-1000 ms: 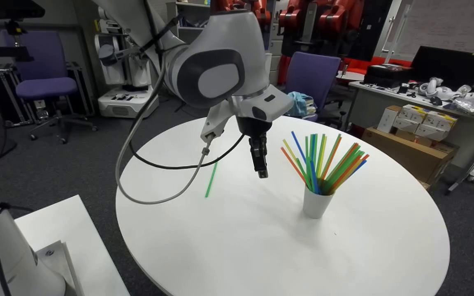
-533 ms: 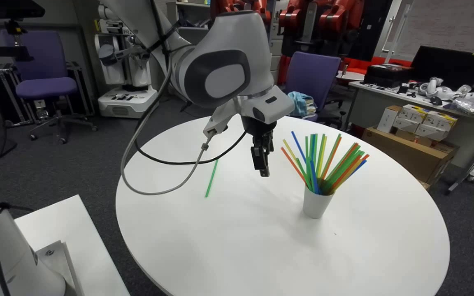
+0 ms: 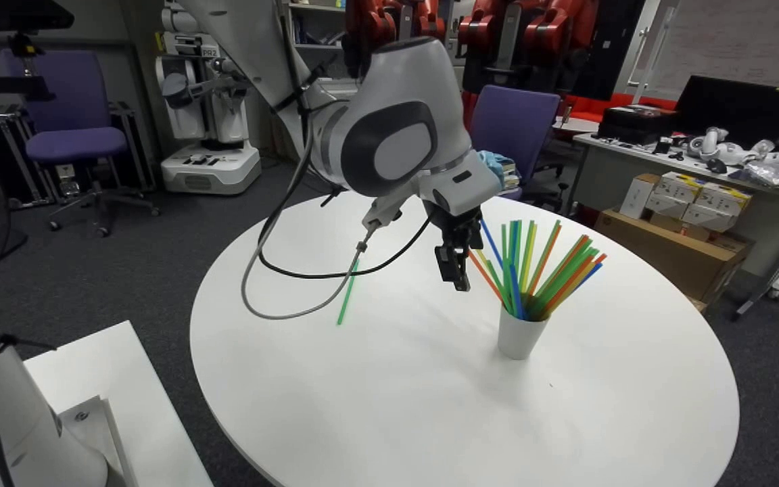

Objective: Remove two straws from the cup and place them close to each other on the table

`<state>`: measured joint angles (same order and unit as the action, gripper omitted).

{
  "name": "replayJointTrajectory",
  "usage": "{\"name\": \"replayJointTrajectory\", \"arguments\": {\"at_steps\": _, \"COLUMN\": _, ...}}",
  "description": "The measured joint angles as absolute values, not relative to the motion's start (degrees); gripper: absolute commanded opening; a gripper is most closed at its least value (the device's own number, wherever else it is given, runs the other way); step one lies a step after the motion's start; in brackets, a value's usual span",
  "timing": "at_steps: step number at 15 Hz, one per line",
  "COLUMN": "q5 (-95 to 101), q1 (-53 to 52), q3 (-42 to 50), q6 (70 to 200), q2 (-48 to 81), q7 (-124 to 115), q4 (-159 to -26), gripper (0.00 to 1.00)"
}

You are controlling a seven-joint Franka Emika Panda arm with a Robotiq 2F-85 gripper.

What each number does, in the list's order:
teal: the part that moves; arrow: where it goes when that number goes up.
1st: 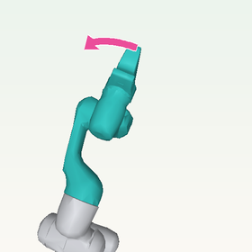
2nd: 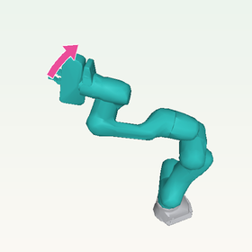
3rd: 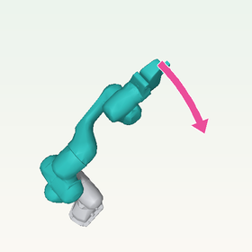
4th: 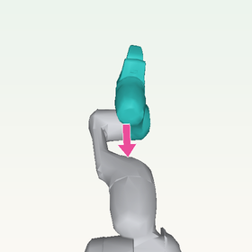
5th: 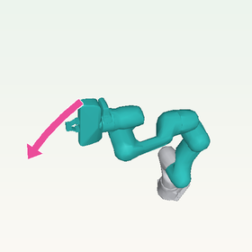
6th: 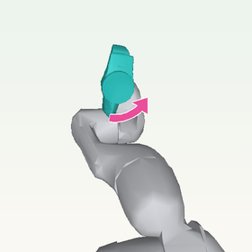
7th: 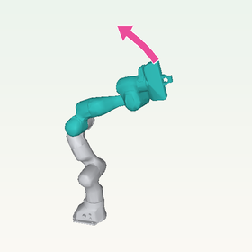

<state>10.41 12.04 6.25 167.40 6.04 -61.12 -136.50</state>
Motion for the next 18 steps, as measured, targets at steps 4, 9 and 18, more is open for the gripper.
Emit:
{"name": "replayJointTrajectory", "arguments": {"at_steps": 4, "q5": 16.35, "q1": 11.67, "q3": 8.16, "q6": 167.44, "q2": 9.14, "q7": -67.64, "q4": -133.43, "gripper": 0.67}}
{"name": "replayJointTrajectory", "arguments": {"at_steps": 9, "q5": 22.21, "q1": 10.18, "q3": 10.48, "q6": 167.45, "q2": 11.24, "q7": -73.19, "q4": -131.19, "gripper": 0.29}}
{"name": "replayJointTrajectory", "arguments": {"at_steps": 18, "q5": 23.92, "q1": 9.06, "q3": 11.22, "q6": 167.32, "q2": 12.35, "q7": -75.63, "q4": -129.78, "gripper": 0.00}}
